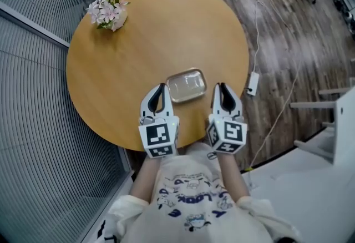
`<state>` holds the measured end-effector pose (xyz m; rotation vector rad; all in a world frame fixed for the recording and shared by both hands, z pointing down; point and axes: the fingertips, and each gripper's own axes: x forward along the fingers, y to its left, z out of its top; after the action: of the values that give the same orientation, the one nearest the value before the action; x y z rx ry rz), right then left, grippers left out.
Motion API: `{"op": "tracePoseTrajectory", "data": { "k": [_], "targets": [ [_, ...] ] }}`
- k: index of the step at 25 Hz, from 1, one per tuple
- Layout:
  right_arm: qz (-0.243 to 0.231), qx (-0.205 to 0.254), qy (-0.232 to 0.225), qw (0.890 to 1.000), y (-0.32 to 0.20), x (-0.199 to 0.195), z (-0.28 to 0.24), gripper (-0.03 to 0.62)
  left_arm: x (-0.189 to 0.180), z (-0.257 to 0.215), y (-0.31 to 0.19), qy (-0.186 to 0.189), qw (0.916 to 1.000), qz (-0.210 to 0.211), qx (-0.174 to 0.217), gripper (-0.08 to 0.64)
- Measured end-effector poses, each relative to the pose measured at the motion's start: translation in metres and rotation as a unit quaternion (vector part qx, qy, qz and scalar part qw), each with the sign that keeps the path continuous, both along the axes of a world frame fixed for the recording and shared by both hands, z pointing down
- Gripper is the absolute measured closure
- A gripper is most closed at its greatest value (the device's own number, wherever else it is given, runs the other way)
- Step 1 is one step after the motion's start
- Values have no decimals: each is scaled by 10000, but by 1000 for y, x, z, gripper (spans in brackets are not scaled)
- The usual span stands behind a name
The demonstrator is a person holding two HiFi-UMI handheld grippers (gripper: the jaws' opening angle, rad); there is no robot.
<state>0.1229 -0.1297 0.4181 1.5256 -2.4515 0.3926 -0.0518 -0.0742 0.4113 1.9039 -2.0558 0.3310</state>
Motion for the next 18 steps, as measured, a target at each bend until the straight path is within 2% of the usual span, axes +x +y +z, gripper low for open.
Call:
{"op": "tracePoseTrajectory", "data": {
  "k": [18],
  "targets": [
    [-683, -843, 308, 9936, -24, -16, 76, 565, -3, 72, -9, 178, 9939, -567, -931, 555]
  ]
}}
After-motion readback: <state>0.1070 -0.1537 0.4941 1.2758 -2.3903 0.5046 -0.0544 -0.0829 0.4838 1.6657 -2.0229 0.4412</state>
